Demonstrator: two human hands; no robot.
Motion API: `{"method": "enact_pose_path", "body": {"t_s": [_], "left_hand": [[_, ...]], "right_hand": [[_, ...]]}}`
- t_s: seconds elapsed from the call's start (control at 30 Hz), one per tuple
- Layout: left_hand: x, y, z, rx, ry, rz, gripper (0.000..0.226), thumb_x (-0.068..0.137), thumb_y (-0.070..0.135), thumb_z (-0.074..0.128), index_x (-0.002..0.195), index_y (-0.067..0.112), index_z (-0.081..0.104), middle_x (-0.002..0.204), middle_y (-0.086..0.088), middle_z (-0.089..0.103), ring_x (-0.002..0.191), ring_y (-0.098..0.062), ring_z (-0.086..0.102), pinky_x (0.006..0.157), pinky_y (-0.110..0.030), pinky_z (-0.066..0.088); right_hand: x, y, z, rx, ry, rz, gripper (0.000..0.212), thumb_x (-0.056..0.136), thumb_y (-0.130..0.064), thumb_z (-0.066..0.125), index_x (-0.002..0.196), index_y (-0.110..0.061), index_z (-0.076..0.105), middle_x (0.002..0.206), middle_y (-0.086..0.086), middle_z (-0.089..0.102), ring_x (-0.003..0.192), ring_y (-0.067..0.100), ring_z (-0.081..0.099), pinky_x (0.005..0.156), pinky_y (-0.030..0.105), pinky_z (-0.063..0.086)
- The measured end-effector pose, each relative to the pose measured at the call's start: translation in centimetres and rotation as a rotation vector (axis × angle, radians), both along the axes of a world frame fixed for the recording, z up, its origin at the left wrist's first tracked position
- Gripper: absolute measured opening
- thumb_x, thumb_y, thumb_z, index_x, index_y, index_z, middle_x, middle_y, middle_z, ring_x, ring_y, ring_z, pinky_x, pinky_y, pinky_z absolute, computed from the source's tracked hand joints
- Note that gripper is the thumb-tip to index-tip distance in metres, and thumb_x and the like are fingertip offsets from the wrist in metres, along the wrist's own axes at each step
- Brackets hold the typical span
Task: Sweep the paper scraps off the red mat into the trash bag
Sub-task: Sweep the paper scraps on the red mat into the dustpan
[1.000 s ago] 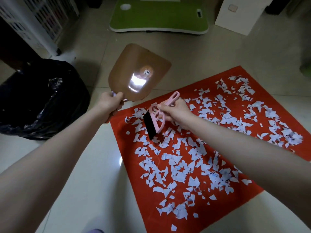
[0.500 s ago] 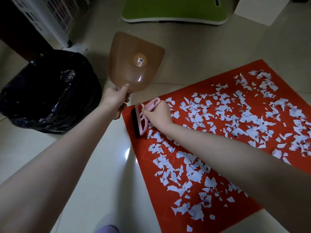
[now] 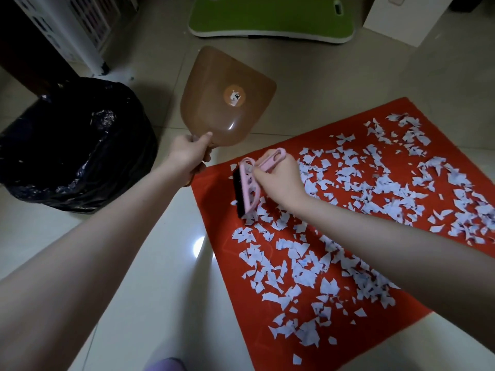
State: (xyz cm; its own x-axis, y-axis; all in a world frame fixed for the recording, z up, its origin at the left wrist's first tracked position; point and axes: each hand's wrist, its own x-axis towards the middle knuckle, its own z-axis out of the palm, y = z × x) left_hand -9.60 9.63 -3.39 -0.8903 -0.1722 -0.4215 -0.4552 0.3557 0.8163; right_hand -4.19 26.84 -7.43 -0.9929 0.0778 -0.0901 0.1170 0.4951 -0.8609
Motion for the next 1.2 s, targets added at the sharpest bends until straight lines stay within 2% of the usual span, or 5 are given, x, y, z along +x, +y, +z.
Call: {"method": "enact_pose_path", "body": {"t_s": [0.13,0.43,0.57,0.9,1.2], "left_hand": [[0.3,0.1,0.2,-0.003,0.007,-0.001,0.034,0.098,0.036,0.050,0.100,0.003,0.058,0.066,-0.003,0.053,0.047,-0.013,0.044,0.038,-0.018,0.037],[0.9,0.6,-0.4,-0.040,0.005,-0.059,0.032,0.097,0.036,0.050,0.087,0.007,0.058,0.064,-0.005,0.053,0.048,-0.014,0.045,0.043,-0.022,0.037],[1.1,0.8,-0.7,-0.054,0.001,-0.071,0.034,0.098,0.036,0.050,0.076,0.010,0.056,0.063,-0.005,0.052,0.047,-0.014,0.044,0.042,-0.022,0.038],[1.5,0.8,-0.6,-0.063,0.000,-0.045,0.032,0.097,0.037,0.051,0.080,0.010,0.057,0.065,-0.005,0.053,0.050,-0.016,0.046,0.049,-0.026,0.040],[1.3,1.1,-1.2,-0.073,-0.002,-0.075,0.033,0.096,0.038,0.052,0.085,0.008,0.059,0.064,-0.005,0.054,0.049,-0.016,0.046,0.049,-0.027,0.040]], "right_hand": [[-0.2,-2.1,-1.5,-0.030,-0.011,0.030,0.022,0.088,-0.014,0.061,0.078,0.005,0.064,0.071,0.020,0.067,0.065,0.033,0.065,0.056,0.041,0.053],[1.7,4.9,0.0,0.068,0.008,-0.042,0.010,0.088,-0.008,0.058,0.081,-0.014,0.061,0.069,0.006,0.065,0.057,0.018,0.063,0.050,0.032,0.050],[2.6,4.0,0.2,-0.034,0.011,-0.001,0.008,0.087,-0.004,0.059,0.084,-0.011,0.061,0.069,-0.005,0.061,0.053,-0.004,0.059,0.048,0.012,0.043],[3.0,-1.2,-2.9,-0.043,-0.049,0.190,0.004,0.088,-0.011,0.061,0.087,-0.008,0.064,0.074,0.006,0.067,0.065,0.016,0.064,0.057,0.024,0.051],[3.7,5.0,-0.1,-0.015,0.046,-0.042,0.006,0.087,-0.006,0.058,0.083,-0.009,0.062,0.064,-0.007,0.060,0.054,0.006,0.058,0.047,0.021,0.044]]}}
